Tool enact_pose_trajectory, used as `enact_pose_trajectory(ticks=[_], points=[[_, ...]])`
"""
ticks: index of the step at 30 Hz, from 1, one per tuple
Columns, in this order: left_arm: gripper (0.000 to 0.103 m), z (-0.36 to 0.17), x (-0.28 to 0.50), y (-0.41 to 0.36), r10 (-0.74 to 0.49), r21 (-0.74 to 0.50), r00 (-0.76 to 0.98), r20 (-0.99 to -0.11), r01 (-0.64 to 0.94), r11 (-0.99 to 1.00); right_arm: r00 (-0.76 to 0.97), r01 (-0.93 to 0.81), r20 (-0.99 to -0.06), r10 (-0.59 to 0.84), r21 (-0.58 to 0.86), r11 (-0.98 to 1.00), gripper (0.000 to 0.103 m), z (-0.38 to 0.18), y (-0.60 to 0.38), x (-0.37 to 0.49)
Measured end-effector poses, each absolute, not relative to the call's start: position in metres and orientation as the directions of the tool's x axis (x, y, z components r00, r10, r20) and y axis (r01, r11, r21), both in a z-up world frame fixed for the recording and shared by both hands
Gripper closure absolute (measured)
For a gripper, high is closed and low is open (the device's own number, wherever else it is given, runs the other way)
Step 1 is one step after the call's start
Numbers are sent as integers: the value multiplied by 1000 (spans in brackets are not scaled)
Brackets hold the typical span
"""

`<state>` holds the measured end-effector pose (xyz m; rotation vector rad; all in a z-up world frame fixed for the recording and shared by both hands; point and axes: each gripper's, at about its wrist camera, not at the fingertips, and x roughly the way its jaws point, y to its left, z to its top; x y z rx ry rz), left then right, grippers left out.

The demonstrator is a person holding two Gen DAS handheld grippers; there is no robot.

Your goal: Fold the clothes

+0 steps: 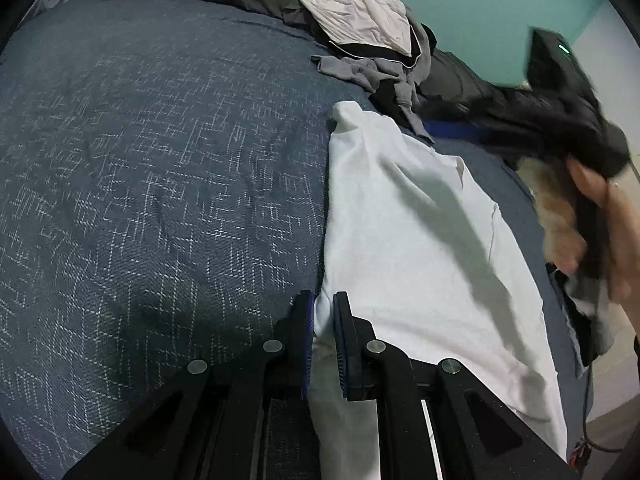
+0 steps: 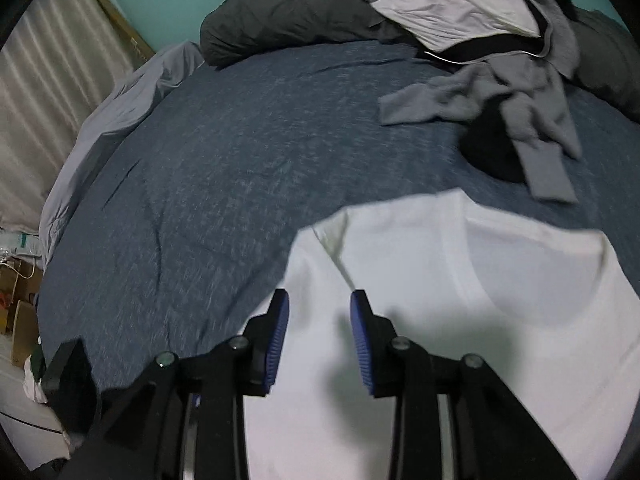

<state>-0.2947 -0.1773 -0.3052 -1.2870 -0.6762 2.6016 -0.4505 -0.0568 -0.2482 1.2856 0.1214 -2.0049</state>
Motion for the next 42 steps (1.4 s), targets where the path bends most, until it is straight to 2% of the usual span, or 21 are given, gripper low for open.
enact_pose_trajectory(ticks=[6,9,13,14,16,22,32,39,42], points=[[91,-307,-299,-175,329,-458,-621,-711,55,-887,-210,608,-821,-532,316,-728,72,-261,-88,-479],[91,-309,-300,-176,336,-466,-622,-708,53,-883,-199,604,-860,-469,269,-750,72,-274,-105,-489],[91,-309,-297,-178,337,-469,-623,-706,54,-882,-181,615,-862,-473,276,-739,72,-283,-117,-492],[91,-309,-297,-178,337,-469,-624,-705,55,-881,-176,619,-864,-472,276,-735,77,-284,-119,-492],[91,-310,-297,-178,339,-472,-624,-704,55,-880,-166,627,-865,-473,277,-728,97,-285,-123,-492],[91,-311,-292,-180,342,-478,-630,-697,53,-877,-211,597,-831,-515,307,-741,98,-278,-119,-505],[91,-313,-281,-185,345,-492,-635,-691,63,-868,-271,636,-863,-426,172,-752,98,-302,-137,-507],[91,-311,-278,-185,355,-501,-629,-692,65,-863,-359,555,-805,-471,222,-802,95,-280,-113,-517],[91,-312,-279,-185,356,-504,-628,-691,67,-861,-339,584,-758,-557,294,-756,95,-270,-102,-507]])
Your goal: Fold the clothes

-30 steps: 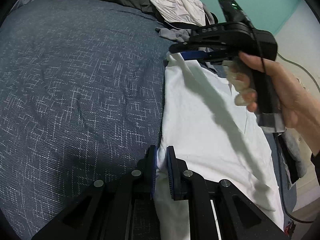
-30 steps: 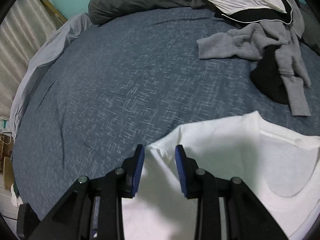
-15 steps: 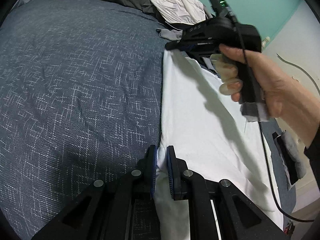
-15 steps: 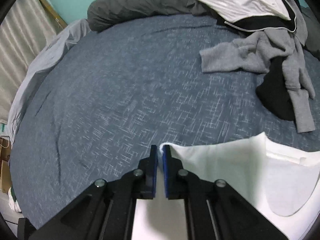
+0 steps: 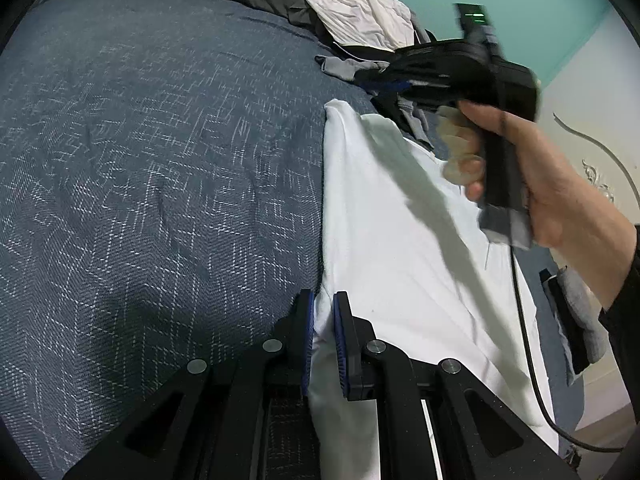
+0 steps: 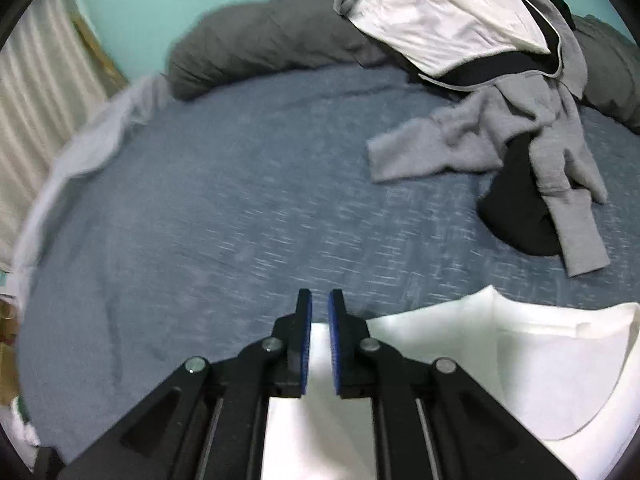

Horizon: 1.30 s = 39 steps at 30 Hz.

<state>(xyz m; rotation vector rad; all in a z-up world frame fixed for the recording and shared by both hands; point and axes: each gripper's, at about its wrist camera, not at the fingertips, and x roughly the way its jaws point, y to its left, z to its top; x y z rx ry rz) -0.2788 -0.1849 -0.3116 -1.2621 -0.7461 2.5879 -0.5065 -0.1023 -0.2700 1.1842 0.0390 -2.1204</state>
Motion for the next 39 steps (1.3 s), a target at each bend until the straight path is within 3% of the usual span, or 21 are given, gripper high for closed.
enact_pose_trajectory(ticks=[8,13,20,24,30,33,36,39], points=[[91,-312,-280,-182,348,-496,-628,-696,70,-865,-195,637,-829,-525,300,-710,95,-301,-119,-491],[91,-312,-285,-176,329,-470,-628,-705,66,-880,-308,595,-833,-459,208,-776,95,-308,-120,-499],[90,-311,-282,-181,345,-494,-629,-697,72,-867,-424,560,-792,-439,152,-814,95,-258,-80,-487],[77,-303,-269,-191,328,-502,-630,-704,114,-858,-422,565,-768,-483,194,-802,95,-221,-22,-462],[76,-292,-239,-204,332,-506,-590,-736,153,-849,-433,486,-760,-484,255,-836,95,-197,86,-375],[73,-283,-212,-197,349,-478,-546,-762,110,-871,-458,441,-773,-439,232,-867,82,-197,140,-326],[64,-274,-184,-187,349,-450,-519,-781,78,-890,-446,415,-773,-450,267,-870,80,-204,197,-276],[63,-267,-154,-177,353,-434,-487,-799,61,-899,-429,330,-791,-436,312,-891,80,-216,251,-235]])
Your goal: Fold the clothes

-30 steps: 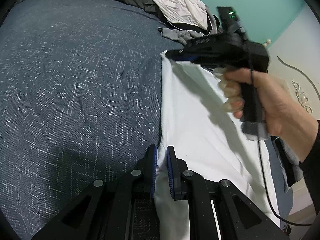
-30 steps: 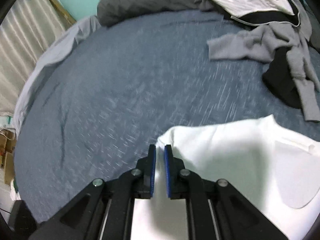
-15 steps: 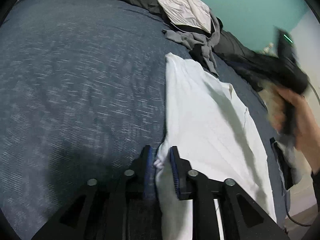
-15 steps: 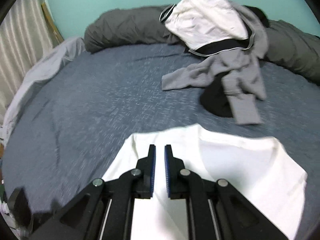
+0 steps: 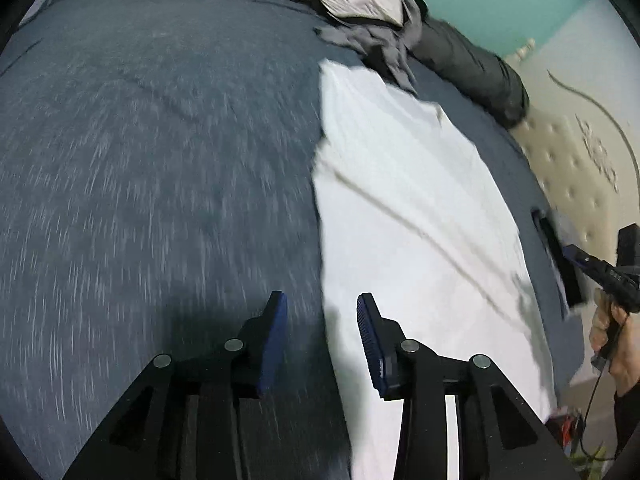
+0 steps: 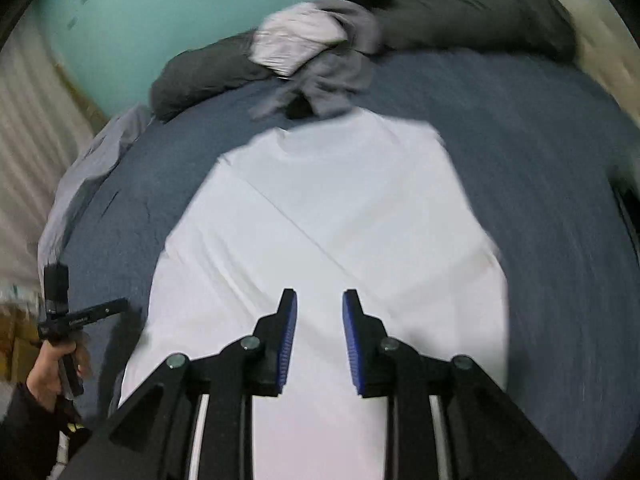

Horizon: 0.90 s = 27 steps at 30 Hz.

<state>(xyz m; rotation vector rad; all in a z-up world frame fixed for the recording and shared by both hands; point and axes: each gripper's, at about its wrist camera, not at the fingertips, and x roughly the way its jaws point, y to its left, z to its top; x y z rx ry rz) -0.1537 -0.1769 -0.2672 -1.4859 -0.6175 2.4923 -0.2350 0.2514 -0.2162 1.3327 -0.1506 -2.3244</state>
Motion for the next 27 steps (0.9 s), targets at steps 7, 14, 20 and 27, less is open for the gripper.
enact_pose_trajectory(ticks=[7,14,20,27], points=[[63,-253,-88,-151,382,-431,-410,-828,29,-902,-388,167,-852,-351,309,-936,80,-237,351,-159],[62,-258,-32,-144,352,-392,-332,-875,59,-918,-293,199,-901,-320,270,-942,63,-253,377,-101],[56,-258,3,-138,363,-401,-302,-881,71,-913,-241,239,-911,-334,278,-930,63,-265,381,-65],[50,-273,24,-134,363,-396,-239,-900,107,-912,-197,212,-933,-302,260,-942,62,-277,396,-49]])
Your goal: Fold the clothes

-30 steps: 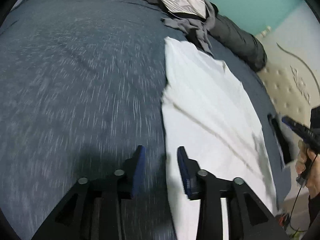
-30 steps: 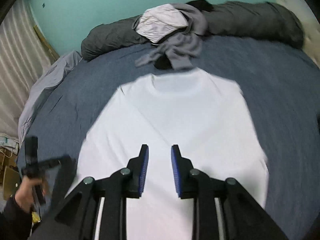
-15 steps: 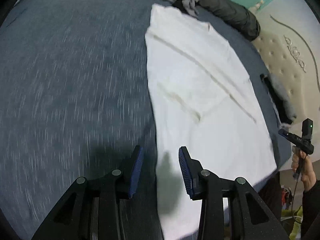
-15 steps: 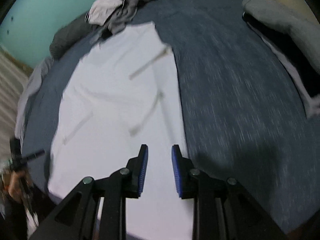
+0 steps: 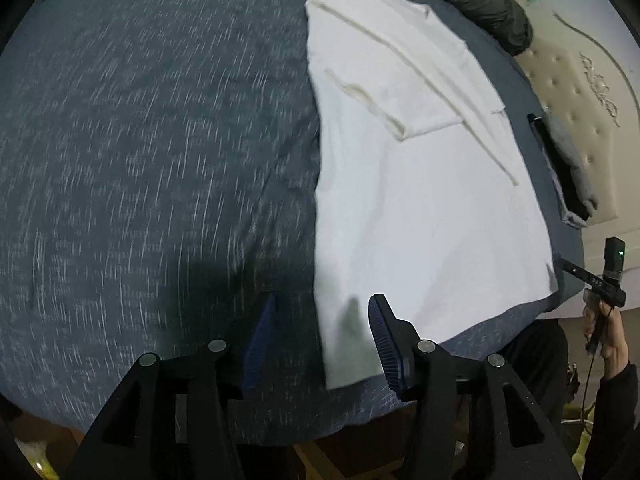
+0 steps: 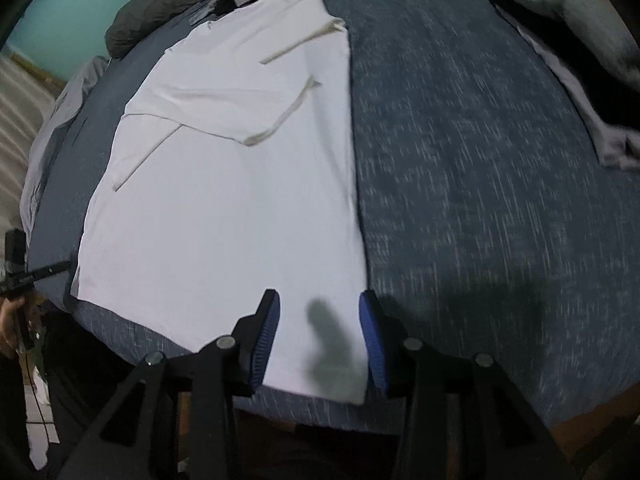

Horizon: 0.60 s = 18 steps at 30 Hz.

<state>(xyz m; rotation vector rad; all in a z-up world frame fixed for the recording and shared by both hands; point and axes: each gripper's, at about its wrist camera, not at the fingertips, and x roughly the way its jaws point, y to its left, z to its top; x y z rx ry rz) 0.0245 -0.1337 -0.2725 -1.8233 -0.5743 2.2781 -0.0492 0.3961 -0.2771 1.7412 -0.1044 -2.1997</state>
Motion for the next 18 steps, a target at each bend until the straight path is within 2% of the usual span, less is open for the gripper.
enact_pose_trajectory(ticks=[3,6,18], points=[[50,-277,32,-131,365,-396,-229,-902,106,-912,-181,169,-937,-298,269,-948,60,-283,408,-43],[50,-281,37,-125,368,-395,-218,-904,95,-914,-169,147,-941,-292,269,-952,54,-288,416,-39],[50,-282,57,-120,385,-412,-233,-893,79,-908,-118,112,-947,-299,287,-951,54,-300,417,-32]])
